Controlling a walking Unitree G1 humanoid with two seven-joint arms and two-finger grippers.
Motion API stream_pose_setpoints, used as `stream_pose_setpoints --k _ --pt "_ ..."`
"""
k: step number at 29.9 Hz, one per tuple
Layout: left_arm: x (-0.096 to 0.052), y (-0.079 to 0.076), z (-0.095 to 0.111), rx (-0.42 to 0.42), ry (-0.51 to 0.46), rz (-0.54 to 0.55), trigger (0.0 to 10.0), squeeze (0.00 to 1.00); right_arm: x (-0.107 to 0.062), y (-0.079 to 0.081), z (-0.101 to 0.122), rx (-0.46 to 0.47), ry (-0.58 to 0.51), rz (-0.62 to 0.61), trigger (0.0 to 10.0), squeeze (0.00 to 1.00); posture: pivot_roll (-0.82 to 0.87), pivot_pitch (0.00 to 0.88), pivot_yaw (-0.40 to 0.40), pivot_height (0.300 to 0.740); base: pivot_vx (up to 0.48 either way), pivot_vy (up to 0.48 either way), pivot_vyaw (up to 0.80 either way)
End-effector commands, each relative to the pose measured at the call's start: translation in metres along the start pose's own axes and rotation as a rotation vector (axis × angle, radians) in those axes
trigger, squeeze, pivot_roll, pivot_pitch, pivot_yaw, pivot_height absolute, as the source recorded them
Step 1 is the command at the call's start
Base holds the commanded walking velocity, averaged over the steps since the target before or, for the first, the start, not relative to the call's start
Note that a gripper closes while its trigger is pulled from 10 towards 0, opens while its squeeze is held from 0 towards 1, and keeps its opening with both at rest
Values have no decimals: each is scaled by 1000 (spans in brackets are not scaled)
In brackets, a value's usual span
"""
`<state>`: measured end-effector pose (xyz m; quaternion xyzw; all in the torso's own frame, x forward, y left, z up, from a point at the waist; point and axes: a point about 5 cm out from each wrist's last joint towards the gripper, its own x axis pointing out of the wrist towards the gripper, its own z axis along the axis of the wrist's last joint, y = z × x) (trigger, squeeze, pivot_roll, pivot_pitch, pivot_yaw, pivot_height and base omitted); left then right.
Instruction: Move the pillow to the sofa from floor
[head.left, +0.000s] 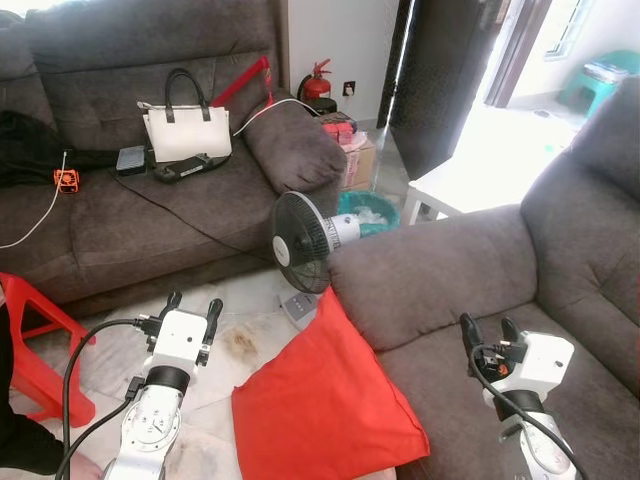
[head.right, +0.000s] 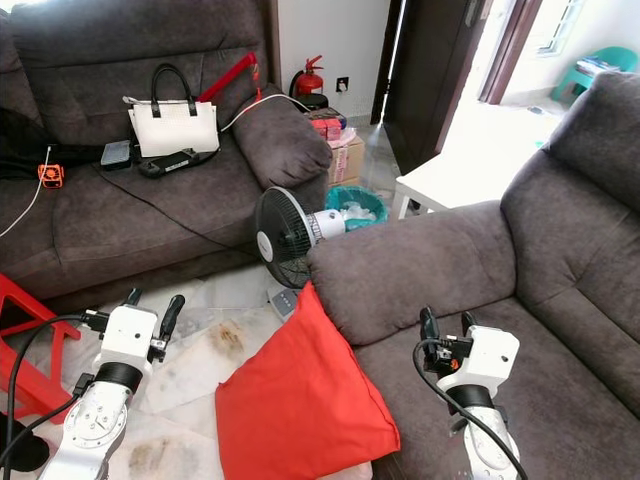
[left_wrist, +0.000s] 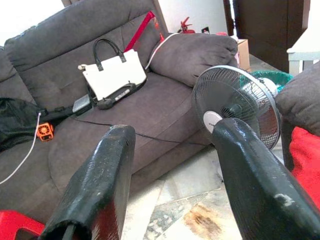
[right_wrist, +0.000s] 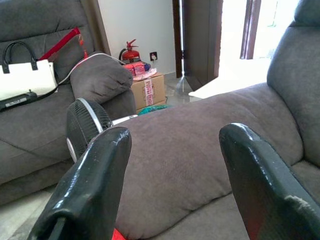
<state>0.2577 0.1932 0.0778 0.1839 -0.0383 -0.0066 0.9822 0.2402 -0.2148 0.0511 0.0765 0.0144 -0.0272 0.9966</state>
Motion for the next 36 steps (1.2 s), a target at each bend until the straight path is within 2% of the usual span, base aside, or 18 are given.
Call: stream_pose_setpoints --k 1,13,36 --pt "1 -4 0 -9 5 -11 10000 0 1 -1 1 -7 3 -1 10000 0 105 0 -36 740 -266 0 0" --pt "3 -5 0 -8 2 -17 10000 0 3 -2 2 -12 2 1 10000 0 104 0 -37 740 -315 0 0" --pt "5 -5 -2 -18 13 -33 10000 0 3 -1 -1 -11 10 -3 10000 0 104 0 -37 740 0 0 0"
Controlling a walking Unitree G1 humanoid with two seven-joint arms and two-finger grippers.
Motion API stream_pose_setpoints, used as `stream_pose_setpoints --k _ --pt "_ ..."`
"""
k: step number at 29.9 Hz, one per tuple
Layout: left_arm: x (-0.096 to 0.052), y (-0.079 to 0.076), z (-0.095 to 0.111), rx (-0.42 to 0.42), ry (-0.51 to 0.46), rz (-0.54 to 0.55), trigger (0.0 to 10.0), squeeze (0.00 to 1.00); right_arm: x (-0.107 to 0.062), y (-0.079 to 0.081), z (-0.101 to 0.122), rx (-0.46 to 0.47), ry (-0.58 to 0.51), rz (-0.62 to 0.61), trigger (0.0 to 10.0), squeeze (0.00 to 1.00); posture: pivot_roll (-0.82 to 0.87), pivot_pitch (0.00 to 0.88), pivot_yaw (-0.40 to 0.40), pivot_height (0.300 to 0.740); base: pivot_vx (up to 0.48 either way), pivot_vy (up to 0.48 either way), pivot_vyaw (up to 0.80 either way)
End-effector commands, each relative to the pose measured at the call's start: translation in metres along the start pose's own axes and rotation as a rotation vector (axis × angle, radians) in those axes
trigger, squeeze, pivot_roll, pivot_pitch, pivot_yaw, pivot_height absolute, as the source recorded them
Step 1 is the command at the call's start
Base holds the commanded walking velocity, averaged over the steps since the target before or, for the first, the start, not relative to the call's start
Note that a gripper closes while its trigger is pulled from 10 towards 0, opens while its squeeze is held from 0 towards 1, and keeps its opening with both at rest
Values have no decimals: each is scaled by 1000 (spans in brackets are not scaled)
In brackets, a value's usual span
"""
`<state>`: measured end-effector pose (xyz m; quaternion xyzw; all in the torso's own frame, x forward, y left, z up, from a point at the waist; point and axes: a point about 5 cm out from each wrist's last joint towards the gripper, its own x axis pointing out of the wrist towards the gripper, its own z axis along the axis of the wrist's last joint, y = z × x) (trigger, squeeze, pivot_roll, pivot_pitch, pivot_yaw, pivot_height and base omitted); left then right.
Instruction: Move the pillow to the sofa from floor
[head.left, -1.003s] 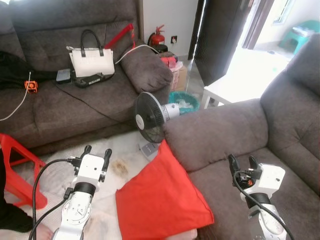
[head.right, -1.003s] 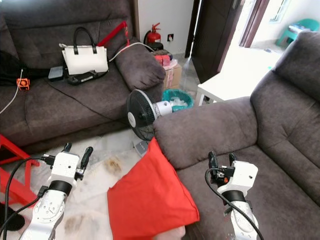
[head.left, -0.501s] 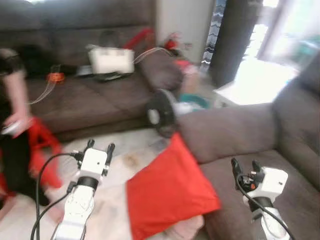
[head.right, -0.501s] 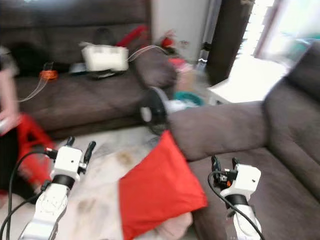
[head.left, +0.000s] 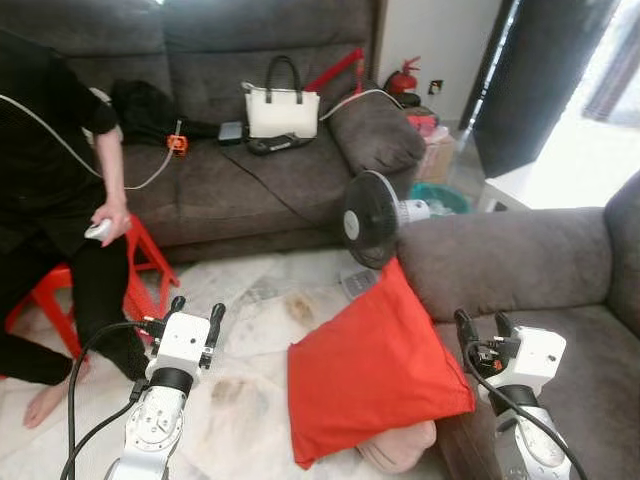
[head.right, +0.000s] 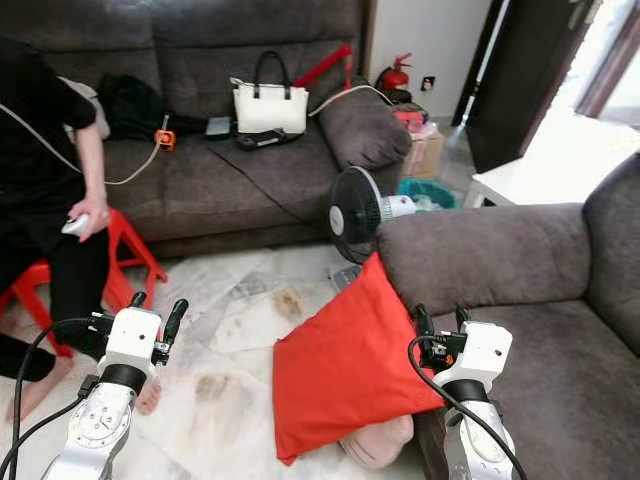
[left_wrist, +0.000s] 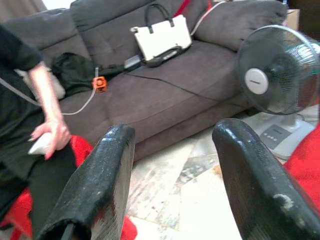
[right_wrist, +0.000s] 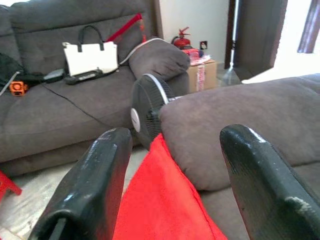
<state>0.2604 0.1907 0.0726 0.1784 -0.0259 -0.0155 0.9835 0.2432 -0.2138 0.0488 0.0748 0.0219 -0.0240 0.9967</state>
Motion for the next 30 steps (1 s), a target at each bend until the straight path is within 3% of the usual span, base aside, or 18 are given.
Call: stream_pose_setpoints --k 1,9,30 --pt "3 -1 3 -6 -8 -12 10000 0 0 -2 1 -3 -6 -10 10000 0 104 0 -37 740 0 0 0" --pt "3 -2 3 -14 -6 -19 10000 0 0 -3 1 -1 5 -16 10000 0 102 0 -39 740 315 0 -584" --pt "3 -3 2 -14 -6 -30 10000 0 1 -5 2 -18 -7 -21 10000 0 106 0 -40 740 367 0 0"
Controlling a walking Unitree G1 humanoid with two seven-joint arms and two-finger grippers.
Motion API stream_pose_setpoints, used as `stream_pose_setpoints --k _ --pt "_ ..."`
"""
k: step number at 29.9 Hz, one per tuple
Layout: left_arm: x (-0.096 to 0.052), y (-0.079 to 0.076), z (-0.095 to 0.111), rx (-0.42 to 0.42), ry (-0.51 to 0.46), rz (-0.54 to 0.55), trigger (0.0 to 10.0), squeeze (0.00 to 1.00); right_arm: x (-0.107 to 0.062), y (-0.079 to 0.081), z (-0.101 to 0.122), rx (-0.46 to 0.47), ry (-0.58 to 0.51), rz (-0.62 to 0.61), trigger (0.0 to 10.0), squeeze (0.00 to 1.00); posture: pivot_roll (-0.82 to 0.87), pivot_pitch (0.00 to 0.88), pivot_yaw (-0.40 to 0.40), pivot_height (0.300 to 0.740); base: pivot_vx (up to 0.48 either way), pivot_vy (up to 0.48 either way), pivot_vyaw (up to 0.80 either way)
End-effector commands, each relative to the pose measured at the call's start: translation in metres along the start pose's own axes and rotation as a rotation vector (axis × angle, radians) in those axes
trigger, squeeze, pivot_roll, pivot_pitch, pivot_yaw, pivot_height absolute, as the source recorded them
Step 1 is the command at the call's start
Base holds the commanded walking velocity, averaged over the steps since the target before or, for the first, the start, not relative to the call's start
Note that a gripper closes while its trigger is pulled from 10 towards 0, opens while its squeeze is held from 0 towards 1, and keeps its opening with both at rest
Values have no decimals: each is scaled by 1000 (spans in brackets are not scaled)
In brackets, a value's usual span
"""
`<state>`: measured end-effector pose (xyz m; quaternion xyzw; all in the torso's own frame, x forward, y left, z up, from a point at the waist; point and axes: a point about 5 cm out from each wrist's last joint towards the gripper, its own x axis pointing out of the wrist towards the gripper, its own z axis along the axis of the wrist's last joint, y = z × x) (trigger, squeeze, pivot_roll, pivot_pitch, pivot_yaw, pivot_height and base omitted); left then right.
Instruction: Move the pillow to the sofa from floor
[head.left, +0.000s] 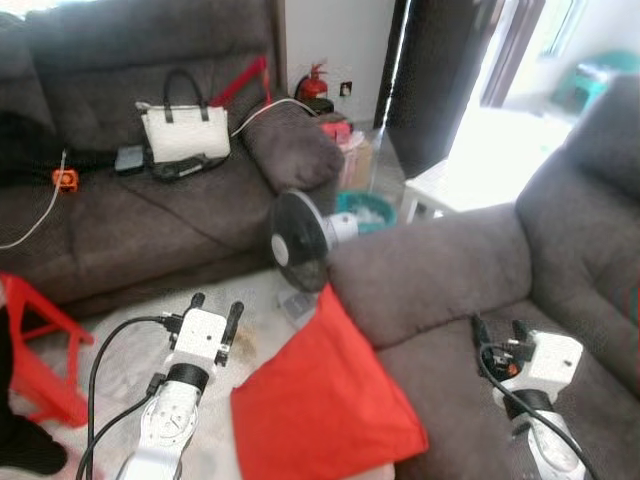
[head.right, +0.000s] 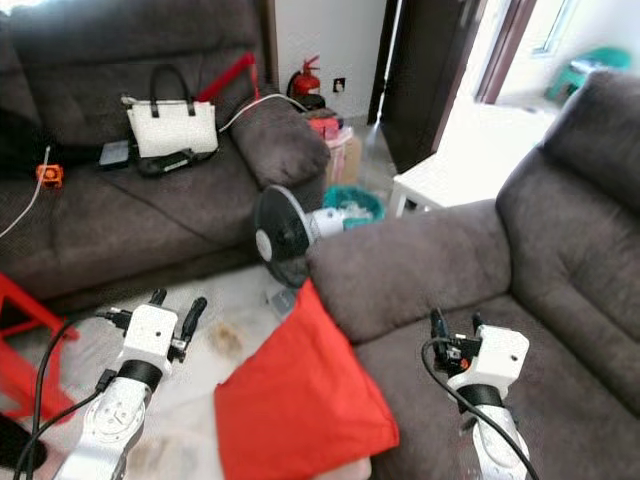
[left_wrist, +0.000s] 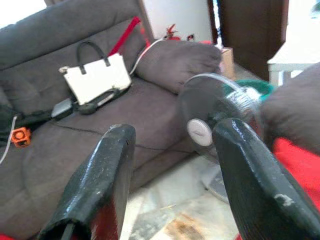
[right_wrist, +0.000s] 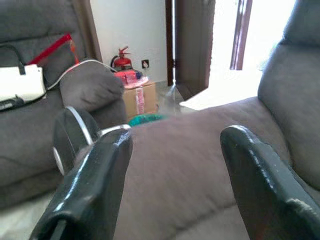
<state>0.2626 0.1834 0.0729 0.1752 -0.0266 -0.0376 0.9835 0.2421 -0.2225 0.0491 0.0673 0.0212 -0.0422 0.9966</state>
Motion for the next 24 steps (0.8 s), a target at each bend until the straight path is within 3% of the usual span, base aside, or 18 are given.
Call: stream_pose_setpoints --k 1,24 --pt "0 3 0 -1 -2 -4 10000 0 1 4 1 -6 -1 17 10000 0 106 0 -40 740 0 0 0" --pt "0 1 -1 2 1 -11 10000 0 -1 5 0 -7 -3 29 10000 0 109 0 -39 740 0 0 0"
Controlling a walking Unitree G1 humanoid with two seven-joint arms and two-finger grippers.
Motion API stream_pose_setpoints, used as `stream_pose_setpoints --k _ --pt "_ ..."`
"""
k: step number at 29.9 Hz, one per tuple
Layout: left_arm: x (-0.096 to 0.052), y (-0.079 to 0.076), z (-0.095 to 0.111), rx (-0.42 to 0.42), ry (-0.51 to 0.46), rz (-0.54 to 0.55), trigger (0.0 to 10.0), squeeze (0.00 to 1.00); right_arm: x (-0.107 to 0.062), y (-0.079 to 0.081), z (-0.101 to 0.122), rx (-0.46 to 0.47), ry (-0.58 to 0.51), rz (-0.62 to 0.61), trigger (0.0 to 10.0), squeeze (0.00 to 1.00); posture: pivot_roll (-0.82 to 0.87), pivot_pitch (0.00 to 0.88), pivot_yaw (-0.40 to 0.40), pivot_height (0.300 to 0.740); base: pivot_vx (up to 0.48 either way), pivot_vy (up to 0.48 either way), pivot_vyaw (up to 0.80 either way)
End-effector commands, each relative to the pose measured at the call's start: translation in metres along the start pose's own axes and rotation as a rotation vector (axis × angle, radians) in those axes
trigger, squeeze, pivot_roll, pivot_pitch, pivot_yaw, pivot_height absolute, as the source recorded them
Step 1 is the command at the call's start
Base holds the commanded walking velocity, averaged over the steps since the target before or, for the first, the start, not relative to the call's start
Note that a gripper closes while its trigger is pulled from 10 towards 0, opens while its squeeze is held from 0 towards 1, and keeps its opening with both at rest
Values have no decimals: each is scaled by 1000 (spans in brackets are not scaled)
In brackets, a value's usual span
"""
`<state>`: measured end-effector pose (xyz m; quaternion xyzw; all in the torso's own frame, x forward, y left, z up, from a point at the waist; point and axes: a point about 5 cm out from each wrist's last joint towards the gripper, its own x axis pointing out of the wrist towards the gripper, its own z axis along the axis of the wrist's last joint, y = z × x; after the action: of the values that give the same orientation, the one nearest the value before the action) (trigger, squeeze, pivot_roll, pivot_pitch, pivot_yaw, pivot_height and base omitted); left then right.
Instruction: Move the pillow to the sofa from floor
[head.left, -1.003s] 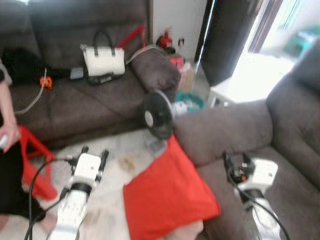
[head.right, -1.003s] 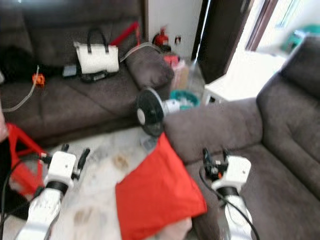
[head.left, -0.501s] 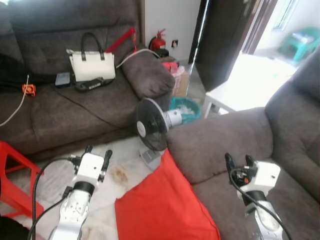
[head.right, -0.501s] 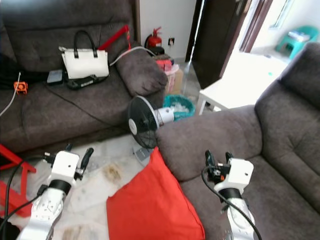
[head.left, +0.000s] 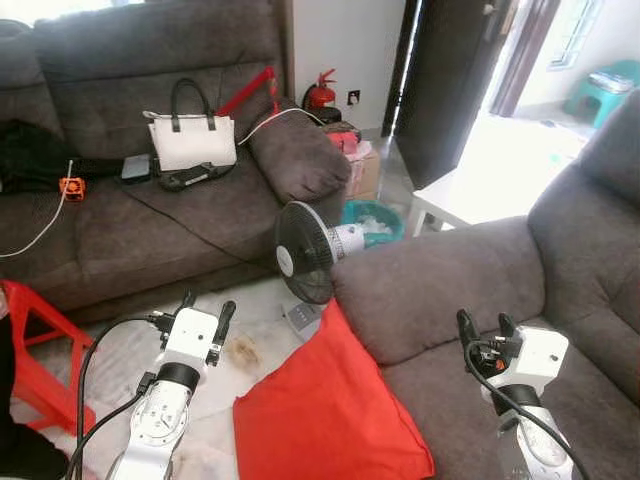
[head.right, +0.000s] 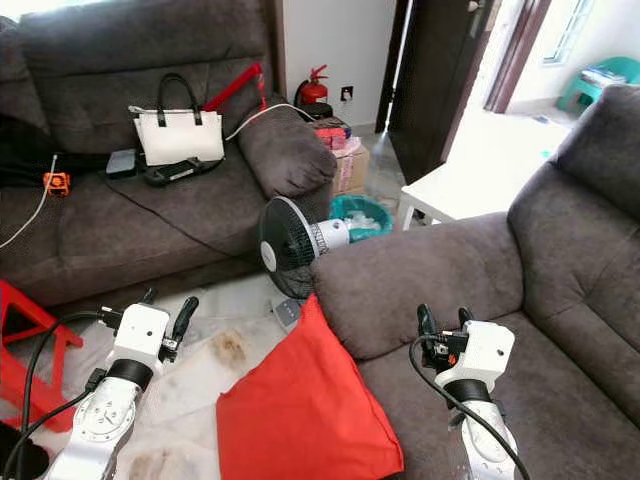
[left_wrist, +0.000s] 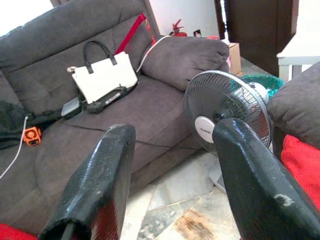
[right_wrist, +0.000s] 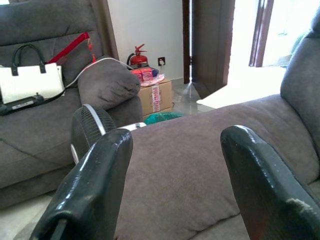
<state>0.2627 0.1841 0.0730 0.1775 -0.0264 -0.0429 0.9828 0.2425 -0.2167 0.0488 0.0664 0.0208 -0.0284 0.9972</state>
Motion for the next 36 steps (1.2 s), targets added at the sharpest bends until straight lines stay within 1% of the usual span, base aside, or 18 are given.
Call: stream_pose_setpoints --k 1,13,23,29,31,34,36 --pt "0 0 -1 -3 3 0 10000 0 -1 -1 1 -5 -4 2 10000 0 109 0 -39 740 0 0 0" --pt "-1 4 1 -1 -10 21 10000 0 -1 2 0 -10 1 15 10000 0 112 0 -40 740 0 0 0" --pt "1 3 1 0 -10 15 10000 0 1 3 2 -18 -3 25 10000 0 106 0 -35 740 0 0 0" --pt "2 1 1 0 -9 8 10000 0 3 3 3 -24 -4 30 10000 0 102 0 -33 702 0 0 0" --pt "2 0 1 1 -7 5 10000 0 3 6 3 -33 -8 51 10000 0 100 0 -34 682 0 0 0" --pt "2 0 1 0 -8 4 10000 0 2 6 3 -33 -11 50 10000 0 102 0 -35 667 0 0 0" --pt "2 -1 1 -1 -8 5 10000 0 2 6 3 -33 -10 50 10000 0 100 0 -34 667 0 0 0"
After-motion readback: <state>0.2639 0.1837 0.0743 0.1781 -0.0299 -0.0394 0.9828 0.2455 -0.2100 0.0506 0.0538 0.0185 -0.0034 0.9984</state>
